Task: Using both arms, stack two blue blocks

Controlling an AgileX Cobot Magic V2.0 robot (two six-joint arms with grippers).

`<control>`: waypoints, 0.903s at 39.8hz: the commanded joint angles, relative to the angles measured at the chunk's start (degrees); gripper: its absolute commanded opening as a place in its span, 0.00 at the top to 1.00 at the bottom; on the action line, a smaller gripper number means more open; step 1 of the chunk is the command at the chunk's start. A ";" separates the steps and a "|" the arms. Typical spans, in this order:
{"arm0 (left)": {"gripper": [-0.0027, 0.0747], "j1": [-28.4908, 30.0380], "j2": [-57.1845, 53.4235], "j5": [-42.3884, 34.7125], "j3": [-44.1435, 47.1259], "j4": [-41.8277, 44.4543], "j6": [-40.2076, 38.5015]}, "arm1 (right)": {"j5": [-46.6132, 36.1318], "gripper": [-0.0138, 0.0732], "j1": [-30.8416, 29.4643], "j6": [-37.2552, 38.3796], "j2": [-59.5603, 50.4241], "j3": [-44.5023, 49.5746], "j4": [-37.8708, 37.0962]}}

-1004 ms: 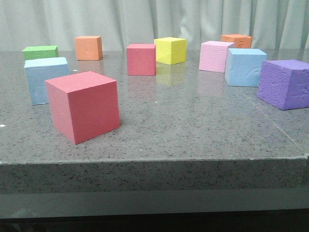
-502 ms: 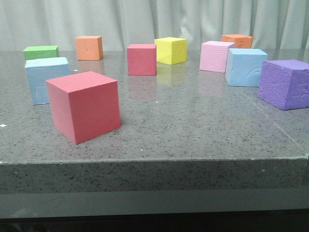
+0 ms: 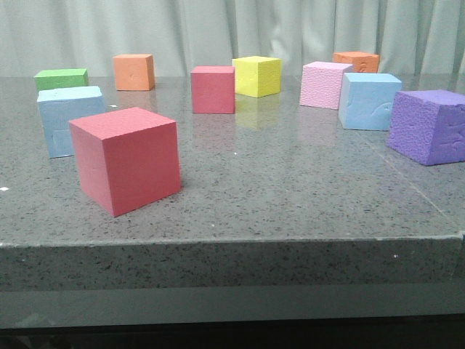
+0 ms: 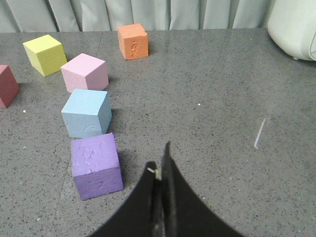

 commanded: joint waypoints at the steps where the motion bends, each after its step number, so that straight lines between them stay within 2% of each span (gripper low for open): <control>1: 0.99 0.14 0.27 -4.31 -2.12 -0.55 -0.14 | -4.79 0.91 -0.27 -0.31 0.56 -2.11 -0.72; 16: 0.99 0.14 0.27 -4.66 -2.12 -0.57 -0.14 | -5.01 0.88 -0.27 -0.31 0.56 -2.11 -0.72; 20: 0.99 0.14 0.27 -4.66 -2.12 -0.57 -0.14 | -5.14 0.82 -0.27 -0.31 0.56 -2.11 -0.72; 25: 0.96 0.14 0.27 -4.66 -2.12 -0.57 -0.14 | -5.52 0.68 -0.27 -0.31 0.56 -2.11 -0.72; 27: 0.90 0.14 0.27 -4.76 -2.12 -0.57 -0.14 | -5.63 0.61 -0.27 -0.31 0.56 -2.11 -0.72; 31: 0.67 0.14 0.27 -5.01 -2.12 -0.57 -0.14 | -5.77 0.44 -0.27 -0.31 0.56 -2.11 -0.72; 36: 0.25 0.14 0.27 -5.01 -2.12 -0.57 -0.14 | -5.77 0.28 -0.27 -0.31 0.56 -2.11 -0.72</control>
